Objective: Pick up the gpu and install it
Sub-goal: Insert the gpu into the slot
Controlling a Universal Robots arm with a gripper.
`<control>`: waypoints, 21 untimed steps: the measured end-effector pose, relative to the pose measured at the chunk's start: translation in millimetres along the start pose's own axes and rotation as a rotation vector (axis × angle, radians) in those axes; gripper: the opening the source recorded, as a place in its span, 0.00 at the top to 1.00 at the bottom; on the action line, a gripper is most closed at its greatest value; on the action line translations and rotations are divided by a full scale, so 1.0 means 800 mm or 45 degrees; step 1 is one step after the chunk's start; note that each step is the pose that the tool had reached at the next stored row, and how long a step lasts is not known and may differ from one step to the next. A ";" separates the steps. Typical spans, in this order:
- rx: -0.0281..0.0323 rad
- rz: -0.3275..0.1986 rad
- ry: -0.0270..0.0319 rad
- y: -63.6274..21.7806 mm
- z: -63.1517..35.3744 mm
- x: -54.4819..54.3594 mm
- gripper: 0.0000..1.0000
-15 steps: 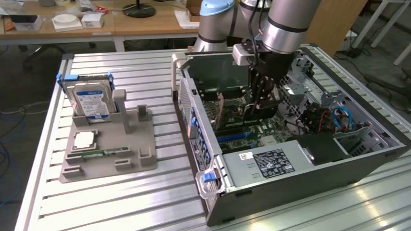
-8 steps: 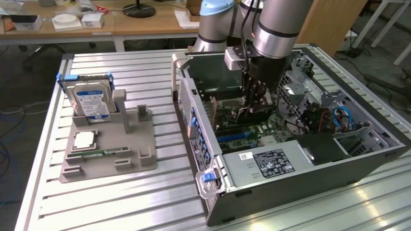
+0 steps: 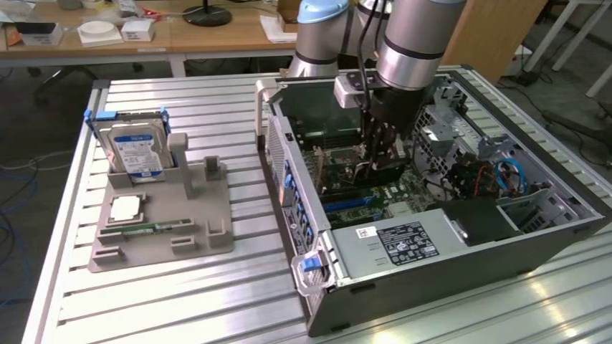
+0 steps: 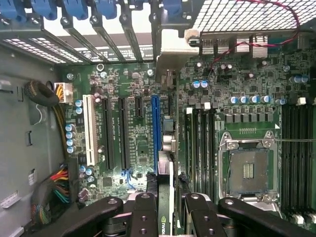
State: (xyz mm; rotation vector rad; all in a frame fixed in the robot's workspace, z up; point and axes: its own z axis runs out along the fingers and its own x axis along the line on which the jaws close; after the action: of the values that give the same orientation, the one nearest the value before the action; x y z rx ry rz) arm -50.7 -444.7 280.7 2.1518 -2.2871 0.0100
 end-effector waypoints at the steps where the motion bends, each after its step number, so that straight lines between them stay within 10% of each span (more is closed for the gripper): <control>1: -0.0001 0.000 0.0001 0.000 0.000 0.002 0.73; 21: -0.0001 -0.001 0.0002 0.028 0.008 0.021 0.73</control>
State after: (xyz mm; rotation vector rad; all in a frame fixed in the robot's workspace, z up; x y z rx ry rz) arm -73.8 -460.3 274.5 2.1530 -2.2858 0.0102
